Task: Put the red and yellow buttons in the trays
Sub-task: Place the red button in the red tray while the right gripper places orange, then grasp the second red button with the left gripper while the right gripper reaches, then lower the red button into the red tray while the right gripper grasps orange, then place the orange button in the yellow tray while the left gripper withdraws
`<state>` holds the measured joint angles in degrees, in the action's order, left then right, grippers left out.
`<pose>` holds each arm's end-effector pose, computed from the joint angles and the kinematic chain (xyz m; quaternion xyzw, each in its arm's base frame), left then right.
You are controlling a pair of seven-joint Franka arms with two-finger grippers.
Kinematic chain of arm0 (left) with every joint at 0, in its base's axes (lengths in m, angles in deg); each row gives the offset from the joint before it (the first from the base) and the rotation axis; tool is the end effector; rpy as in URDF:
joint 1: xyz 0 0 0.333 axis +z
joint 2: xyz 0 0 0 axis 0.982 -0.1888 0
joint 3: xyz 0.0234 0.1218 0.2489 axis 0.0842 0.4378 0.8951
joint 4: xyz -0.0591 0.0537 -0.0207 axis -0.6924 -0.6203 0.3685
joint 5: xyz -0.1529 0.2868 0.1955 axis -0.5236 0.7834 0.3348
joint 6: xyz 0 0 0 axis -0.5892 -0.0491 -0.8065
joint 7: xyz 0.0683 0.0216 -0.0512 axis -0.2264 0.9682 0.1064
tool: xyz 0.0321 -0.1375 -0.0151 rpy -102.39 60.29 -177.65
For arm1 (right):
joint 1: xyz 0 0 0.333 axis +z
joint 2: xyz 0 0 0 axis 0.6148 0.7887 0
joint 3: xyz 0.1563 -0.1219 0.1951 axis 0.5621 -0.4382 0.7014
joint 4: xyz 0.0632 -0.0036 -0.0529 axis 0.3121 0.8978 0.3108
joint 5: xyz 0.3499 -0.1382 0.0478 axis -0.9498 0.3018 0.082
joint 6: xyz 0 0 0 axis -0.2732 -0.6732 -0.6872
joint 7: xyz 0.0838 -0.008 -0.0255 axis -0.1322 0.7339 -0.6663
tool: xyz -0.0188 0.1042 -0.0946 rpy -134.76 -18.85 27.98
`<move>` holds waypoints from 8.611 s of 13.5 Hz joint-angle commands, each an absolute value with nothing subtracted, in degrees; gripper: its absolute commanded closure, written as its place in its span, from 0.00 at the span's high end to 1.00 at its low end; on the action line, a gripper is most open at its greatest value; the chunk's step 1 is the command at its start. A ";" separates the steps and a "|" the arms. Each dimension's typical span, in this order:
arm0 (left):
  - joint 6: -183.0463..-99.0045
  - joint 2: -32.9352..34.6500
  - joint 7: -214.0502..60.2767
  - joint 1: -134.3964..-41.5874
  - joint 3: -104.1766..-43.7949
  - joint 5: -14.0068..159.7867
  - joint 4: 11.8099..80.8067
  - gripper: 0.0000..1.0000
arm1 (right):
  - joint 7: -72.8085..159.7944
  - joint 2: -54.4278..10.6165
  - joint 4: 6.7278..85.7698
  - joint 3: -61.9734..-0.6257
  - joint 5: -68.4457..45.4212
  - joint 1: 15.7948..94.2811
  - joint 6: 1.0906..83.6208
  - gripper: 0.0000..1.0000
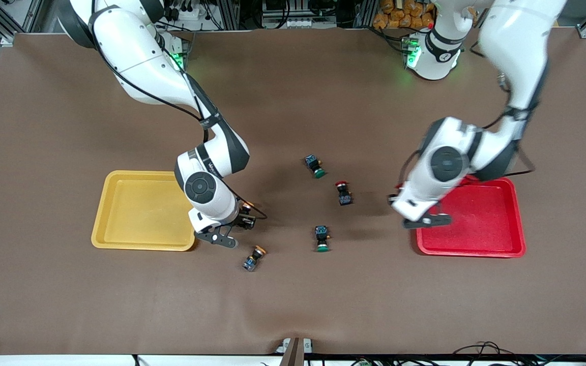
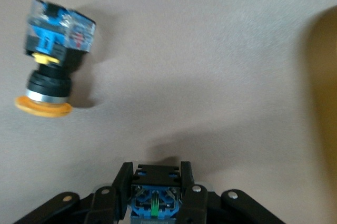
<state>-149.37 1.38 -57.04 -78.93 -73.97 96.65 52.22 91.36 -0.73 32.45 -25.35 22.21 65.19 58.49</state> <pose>0.5819 -0.1677 0.2344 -0.9988 -0.0058 0.0157 0.0449 0.6046 0.3205 0.1606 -0.9882 0.1505 0.0013 0.0289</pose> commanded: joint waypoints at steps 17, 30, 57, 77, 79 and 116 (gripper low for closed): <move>-164.49 -7.72 -93.09 -53.80 -74.55 101.13 54.09 1.00 | 51.71 -29.81 31.84 -25.67 26.74 40.50 18.46 0.00; -144.71 -4.18 -44.28 -66.43 -95.91 100.86 49.26 1.00 | 45.10 -20.15 67.89 -25.59 26.65 36.71 80.52 0.00; -139.27 -8.51 -45.50 -74.92 -85.72 108.86 42.13 0.00 | 107.31 13.51 11.83 -24.88 26.39 63.34 66.12 1.00; -157.46 -8.25 -68.65 -58.47 -85.63 110.80 52.51 1.00 | 82.59 -11.75 14.88 -24.53 25.60 53.95 27.15 0.00; -152.74 -3.52 -69.01 -58.02 -86.33 110.10 52.24 1.00 | 75.19 -22.03 23.99 -24.53 25.60 50.53 26.14 0.00; -108.76 16.11 -82.02 -82.19 -60.67 85.92 24.55 1.00 | 42.29 -27.35 28.90 -24.71 25.42 33.46 27.75 1.00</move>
